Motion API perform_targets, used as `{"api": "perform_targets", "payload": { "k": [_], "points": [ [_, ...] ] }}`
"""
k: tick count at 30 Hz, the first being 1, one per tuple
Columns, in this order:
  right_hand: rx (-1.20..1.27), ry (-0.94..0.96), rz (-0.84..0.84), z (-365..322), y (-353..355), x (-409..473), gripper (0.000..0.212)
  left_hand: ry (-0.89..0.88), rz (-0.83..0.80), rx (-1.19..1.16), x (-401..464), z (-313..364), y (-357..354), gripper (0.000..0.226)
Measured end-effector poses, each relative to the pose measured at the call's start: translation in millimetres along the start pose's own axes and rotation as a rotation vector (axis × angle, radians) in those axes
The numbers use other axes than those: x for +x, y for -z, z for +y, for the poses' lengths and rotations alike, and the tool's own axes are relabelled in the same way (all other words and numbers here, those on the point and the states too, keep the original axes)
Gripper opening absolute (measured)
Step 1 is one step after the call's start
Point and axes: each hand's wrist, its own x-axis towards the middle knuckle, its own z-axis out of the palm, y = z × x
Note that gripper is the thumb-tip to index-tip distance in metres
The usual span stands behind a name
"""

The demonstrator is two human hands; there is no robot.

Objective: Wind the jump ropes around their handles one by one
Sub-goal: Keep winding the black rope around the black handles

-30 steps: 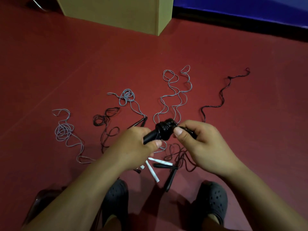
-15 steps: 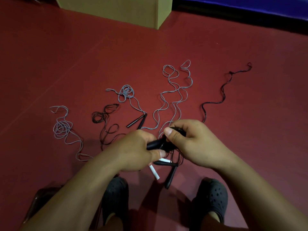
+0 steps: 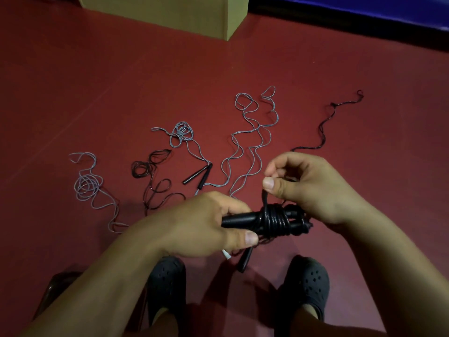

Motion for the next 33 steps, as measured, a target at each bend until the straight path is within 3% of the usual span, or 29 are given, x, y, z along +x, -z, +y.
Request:
{"api": "perform_targets", "payload": {
  "k": [6,10,14,18,21,28,31,33],
  "points": [
    [0.243,-0.043,0.005,-0.4,3.6,-6.9,0.016,-0.165,-0.103,-0.176,-6.8,7.5,6.5,0.012],
    [0.14,0.017,0.028,0.6,-1.8,-9.2,0.018,-0.259,-0.072,-0.296,-3.1,7.6,7.1,0.025],
    [-0.021,-0.026,0.11,7.0,-4.2,-5.3,0.037,-0.232,0.037,-0.35,4.7,3.3,2.8,0.033],
    [0.002,-0.062,0.14,11.7,-7.1,-3.7,0.026,-0.217,0.128,-0.414,11.6,2.7,-3.8,0.022],
    [0.042,-0.098,0.121,13.9,-9.0,-3.6,0.017,-0.214,0.193,-0.458,15.2,4.5,-6.1,0.035],
    [0.018,-0.121,-0.008,13.3,-14.1,-8.3,0.01,-0.218,0.293,-0.469,18.3,7.7,-9.3,0.026],
    [-0.039,-0.133,-0.02,10.9,-15.0,-9.1,0.012,-0.165,0.432,-0.429,22.1,4.7,-6.3,0.013],
    [-0.053,-0.163,-0.013,9.7,-15.4,-9.1,0.015,-0.133,0.52,-0.392,24.5,2.2,-4.3,0.018]
  ]
}}
